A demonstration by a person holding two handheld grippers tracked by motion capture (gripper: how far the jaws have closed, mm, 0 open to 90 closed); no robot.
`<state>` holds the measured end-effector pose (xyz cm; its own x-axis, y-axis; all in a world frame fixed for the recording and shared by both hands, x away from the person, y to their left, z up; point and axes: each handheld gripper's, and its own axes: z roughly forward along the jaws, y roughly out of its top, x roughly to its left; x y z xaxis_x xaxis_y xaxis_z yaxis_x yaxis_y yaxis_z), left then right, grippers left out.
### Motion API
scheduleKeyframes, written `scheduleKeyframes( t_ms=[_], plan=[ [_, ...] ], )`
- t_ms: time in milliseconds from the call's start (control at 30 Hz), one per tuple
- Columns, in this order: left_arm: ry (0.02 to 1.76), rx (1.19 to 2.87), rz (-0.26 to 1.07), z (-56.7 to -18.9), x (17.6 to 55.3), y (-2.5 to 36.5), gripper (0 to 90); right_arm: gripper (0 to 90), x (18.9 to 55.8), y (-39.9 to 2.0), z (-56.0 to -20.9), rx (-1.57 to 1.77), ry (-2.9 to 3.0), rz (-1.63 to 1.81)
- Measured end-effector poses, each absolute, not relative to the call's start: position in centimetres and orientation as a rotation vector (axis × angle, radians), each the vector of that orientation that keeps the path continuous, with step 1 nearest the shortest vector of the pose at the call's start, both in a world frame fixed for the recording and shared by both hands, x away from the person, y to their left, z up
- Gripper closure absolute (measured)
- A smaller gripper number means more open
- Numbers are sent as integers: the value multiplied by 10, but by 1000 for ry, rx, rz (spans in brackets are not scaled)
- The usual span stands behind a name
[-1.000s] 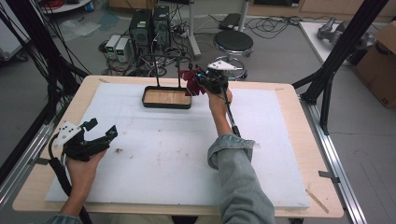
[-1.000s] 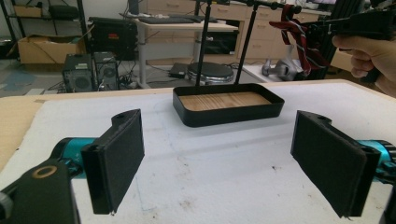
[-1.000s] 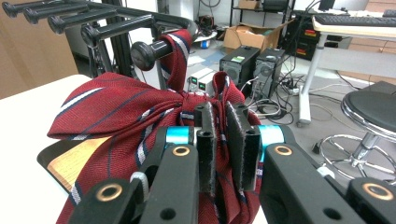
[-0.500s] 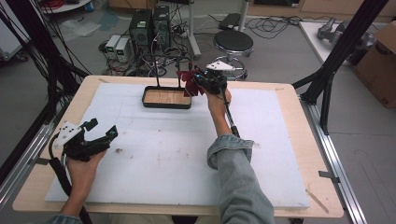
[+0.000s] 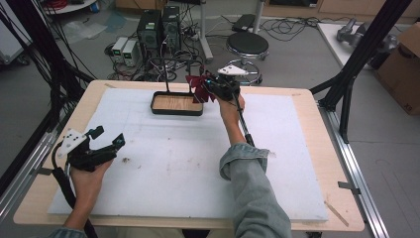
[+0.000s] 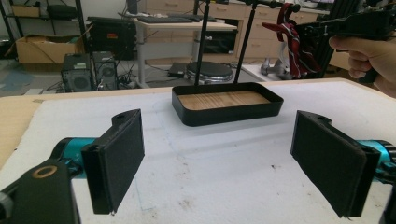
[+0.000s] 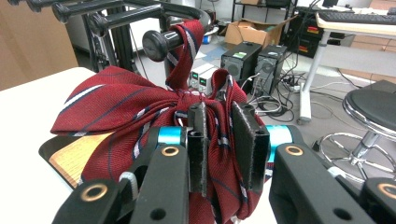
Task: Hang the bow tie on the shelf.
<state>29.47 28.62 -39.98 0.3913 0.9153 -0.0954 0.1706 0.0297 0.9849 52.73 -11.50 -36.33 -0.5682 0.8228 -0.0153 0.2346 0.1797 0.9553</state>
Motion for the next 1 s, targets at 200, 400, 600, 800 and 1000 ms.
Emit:
scheduleKeyframes(
  t_ms=[200,400,600,800,1000],
  plan=[
    [1040,1444,774,-400,295,286,177,733,526,-113,-363,982,1927,1390],
    [1040,1443,772,-400,295,286,177,702,526,-114,-362,987,1932,1389],
    [1037,1443,770,-400,295,285,177,674,526,-116,-361,998,1934,1390],
    [1038,1443,767,-400,295,285,178,660,525,-118,-360,1001,1935,1387],
    [1040,1442,770,-400,295,286,178,609,524,-120,-357,997,1928,1389]
  ],
)
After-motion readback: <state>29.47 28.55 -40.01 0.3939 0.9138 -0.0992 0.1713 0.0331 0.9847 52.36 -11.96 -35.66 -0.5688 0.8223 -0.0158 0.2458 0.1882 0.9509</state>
